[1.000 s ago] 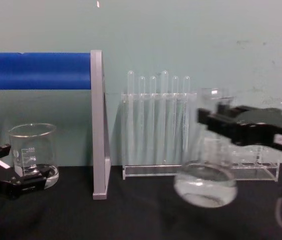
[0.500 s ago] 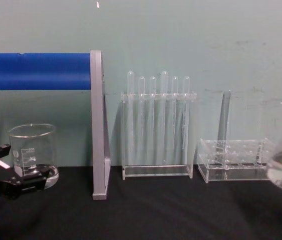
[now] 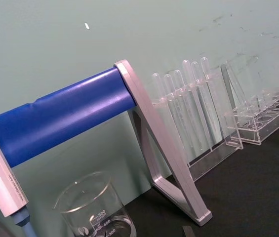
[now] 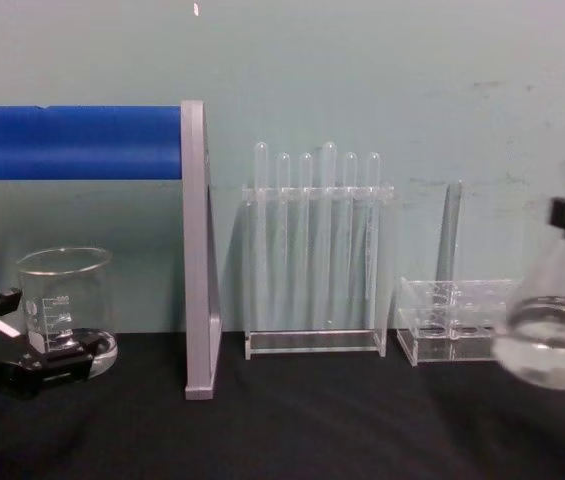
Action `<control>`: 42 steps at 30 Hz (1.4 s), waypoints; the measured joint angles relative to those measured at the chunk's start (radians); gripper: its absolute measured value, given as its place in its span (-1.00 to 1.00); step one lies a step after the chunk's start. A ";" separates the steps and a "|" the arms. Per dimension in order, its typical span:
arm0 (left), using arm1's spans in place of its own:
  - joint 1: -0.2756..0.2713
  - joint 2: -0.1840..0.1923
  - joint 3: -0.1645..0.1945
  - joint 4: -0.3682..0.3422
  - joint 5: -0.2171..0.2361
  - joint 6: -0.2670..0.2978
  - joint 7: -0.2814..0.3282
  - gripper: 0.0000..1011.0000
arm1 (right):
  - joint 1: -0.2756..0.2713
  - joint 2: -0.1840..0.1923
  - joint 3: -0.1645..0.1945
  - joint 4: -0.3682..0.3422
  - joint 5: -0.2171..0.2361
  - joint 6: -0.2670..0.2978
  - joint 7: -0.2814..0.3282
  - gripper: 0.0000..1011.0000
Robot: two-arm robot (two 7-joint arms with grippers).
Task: Grasp the erlenmeyer flask with one hand, shake it three times, then place it back.
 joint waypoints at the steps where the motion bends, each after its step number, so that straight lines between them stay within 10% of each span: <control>1: 0.000 0.000 0.000 0.000 0.000 0.000 0.000 0.98 | 0.006 -0.002 -0.007 0.004 -0.001 0.000 0.012 -0.11; 22: 0.000 0.000 0.000 0.000 0.000 0.000 0.000 0.98 | 0.197 -0.056 -0.242 0.136 0.032 -0.015 0.253 -0.11; 31: 0.000 0.000 0.000 0.000 0.000 0.000 0.000 0.98 | 0.188 -0.043 -0.219 0.132 0.041 -0.020 0.199 -0.11; 42: 0.000 0.000 0.000 0.000 0.000 0.000 0.000 0.98 | 0.096 -0.016 -0.088 0.075 0.025 -0.003 0.047 -0.11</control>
